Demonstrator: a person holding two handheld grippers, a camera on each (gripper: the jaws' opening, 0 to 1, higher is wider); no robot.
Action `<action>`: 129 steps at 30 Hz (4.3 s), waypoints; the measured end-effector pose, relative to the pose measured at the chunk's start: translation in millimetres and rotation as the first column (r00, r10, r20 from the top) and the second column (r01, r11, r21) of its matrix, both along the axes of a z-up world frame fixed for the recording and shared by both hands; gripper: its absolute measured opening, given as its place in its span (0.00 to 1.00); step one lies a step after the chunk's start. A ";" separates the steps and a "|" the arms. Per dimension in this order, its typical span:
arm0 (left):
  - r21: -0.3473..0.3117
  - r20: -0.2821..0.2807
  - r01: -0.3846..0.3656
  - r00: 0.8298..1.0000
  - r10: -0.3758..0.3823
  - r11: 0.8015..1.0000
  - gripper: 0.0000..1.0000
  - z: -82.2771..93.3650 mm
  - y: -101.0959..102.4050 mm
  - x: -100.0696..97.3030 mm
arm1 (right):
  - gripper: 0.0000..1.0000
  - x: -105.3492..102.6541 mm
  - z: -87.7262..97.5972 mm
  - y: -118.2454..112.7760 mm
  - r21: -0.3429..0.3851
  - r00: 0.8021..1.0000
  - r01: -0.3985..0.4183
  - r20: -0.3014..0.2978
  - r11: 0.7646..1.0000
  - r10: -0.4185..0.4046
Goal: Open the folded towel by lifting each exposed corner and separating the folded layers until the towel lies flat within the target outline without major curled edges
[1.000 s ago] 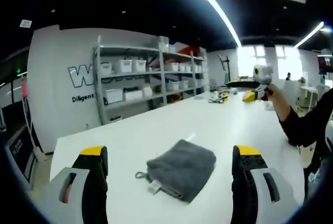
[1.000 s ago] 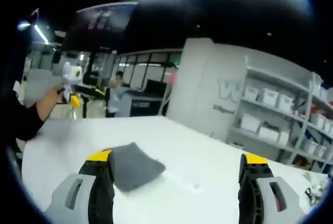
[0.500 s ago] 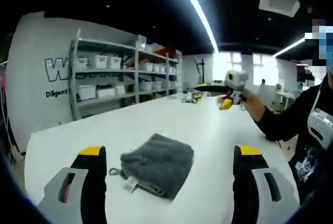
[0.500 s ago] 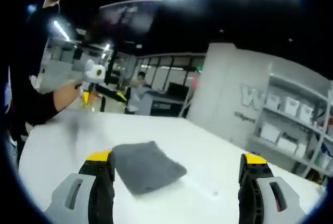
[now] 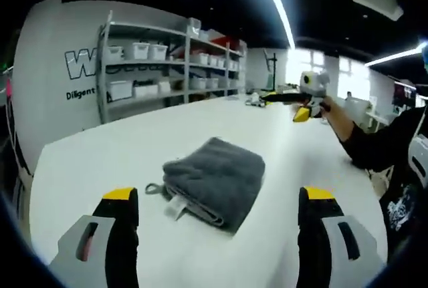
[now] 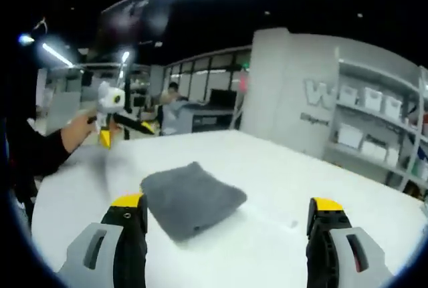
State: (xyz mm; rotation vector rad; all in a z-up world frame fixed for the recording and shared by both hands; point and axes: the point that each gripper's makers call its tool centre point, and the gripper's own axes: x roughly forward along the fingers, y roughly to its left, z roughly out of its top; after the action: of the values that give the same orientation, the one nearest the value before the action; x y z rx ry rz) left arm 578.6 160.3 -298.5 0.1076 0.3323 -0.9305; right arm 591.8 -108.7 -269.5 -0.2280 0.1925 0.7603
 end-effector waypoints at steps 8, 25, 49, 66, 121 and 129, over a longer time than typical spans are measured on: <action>0.005 -0.022 0.001 1.000 -0.001 1.000 0.96 -10.1 -8.4 1.7 | 1.00 -3.1 -18.0 14.9 -0.014 0.998 -0.052 -0.023 0.999 0.052; 0.022 -0.100 -0.015 0.995 0.017 1.000 0.92 -32.6 -7.7 9.9 | 0.96 -1.7 -39.9 24.9 -0.008 0.997 -0.055 -0.058 0.998 0.055; 0.040 -0.131 0.034 0.991 -0.029 0.999 0.77 -60.7 -34.0 -2.7 | 0.90 7.5 -77.1 40.3 -0.007 0.987 -0.077 -0.143 0.997 0.076; 0.075 -0.173 0.051 0.984 -0.037 0.996 0.60 -85.8 -45.8 -1.0 | 0.78 0.0 -105.9 55.0 0.002 0.971 -0.077 -0.225 0.997 0.076; -0.067 -0.245 0.043 0.968 -0.059 0.997 0.17 -98.0 -59.5 0.0 | 0.06 -21.9 -115.1 78.3 0.140 0.939 -0.152 -0.289 0.978 0.187; -0.034 -0.224 0.036 0.974 -0.043 0.999 0.12 -98.2 -66.5 -12.6 | 0.05 -33.6 -114.3 77.1 0.131 0.938 -0.142 -0.299 0.981 0.175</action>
State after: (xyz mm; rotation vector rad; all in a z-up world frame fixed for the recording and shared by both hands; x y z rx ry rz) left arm 566.1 93.8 -396.7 -0.0187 0.5272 -0.9887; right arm 558.3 -31.6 -383.8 -0.0195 0.4341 0.9636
